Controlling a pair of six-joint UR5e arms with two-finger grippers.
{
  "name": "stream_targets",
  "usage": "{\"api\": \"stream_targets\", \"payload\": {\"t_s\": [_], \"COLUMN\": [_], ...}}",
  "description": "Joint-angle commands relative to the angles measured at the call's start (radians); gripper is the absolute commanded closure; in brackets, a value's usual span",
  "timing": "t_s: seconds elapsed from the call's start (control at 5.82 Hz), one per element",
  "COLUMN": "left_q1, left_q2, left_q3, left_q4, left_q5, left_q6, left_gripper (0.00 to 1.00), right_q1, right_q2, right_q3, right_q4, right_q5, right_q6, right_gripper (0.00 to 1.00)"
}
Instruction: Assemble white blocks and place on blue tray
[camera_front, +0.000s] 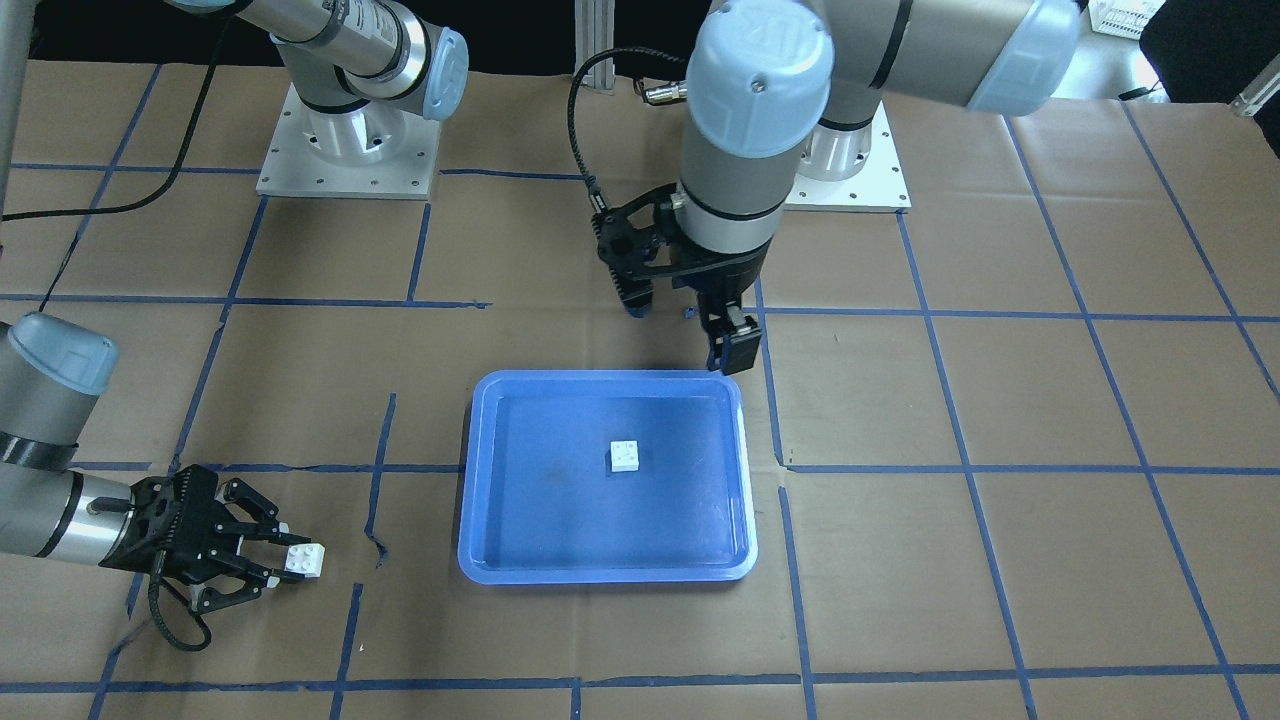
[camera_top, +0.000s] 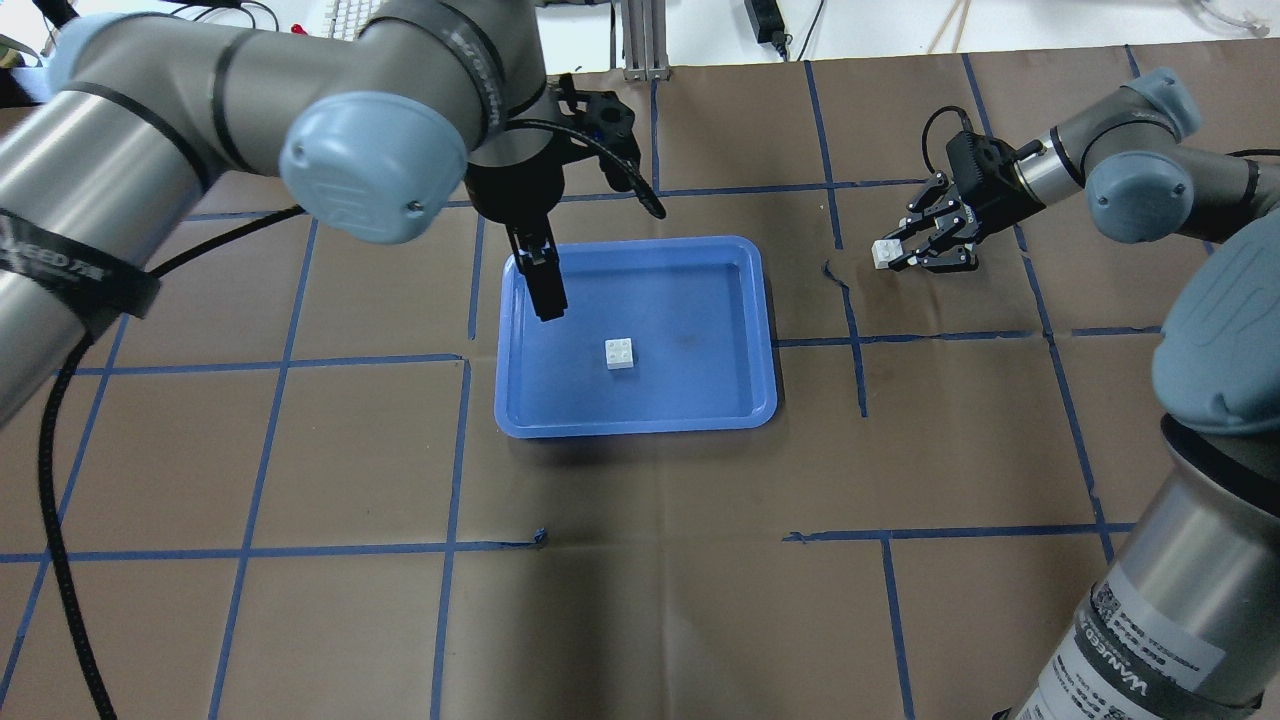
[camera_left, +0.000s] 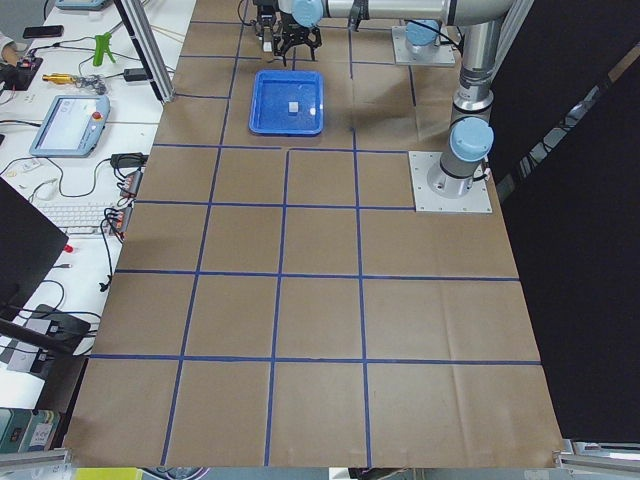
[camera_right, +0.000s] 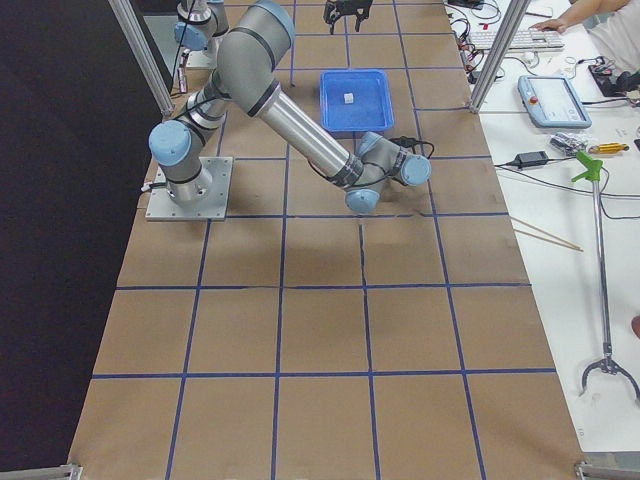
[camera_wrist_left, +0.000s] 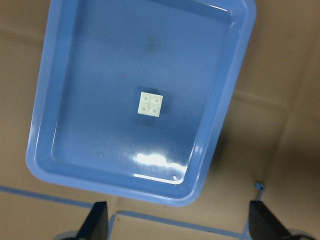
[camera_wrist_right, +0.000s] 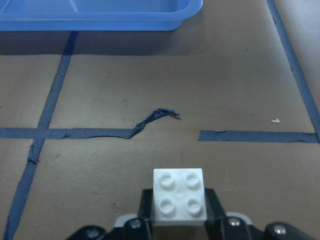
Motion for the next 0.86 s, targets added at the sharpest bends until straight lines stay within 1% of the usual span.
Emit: {"api": "stream_targets", "payload": {"t_s": [0.0, 0.17, 0.34, 0.52, 0.69], "left_q1": [0.115, 0.144, 0.160, 0.163, 0.167], "left_q2": [0.115, 0.132, 0.117, 0.111, 0.119], "left_q3": [-0.019, -0.024, -0.027, -0.029, -0.027], "left_q4": [-0.129, -0.112, -0.038, 0.051, 0.061], "left_q5": [0.012, 0.013, 0.013, 0.013, 0.013], "left_q6": [-0.105, -0.241, -0.519, -0.828, -1.079], "left_gripper": [0.02, 0.02, 0.02, 0.01, 0.01], "right_q1": [0.006, 0.035, 0.094, 0.133, 0.167], "right_q2": [-0.061, -0.094, -0.129, -0.166, -0.189], "right_q3": [0.001, 0.010, 0.025, 0.080, 0.153], "right_q4": [0.000, 0.003, 0.002, -0.017, -0.103], "right_q5": [0.000, 0.002, 0.003, 0.023, 0.066], "right_q6": [0.024, 0.044, 0.074, 0.112, 0.192], "right_gripper": [0.75, 0.75, 0.75, 0.75, 0.75]}}
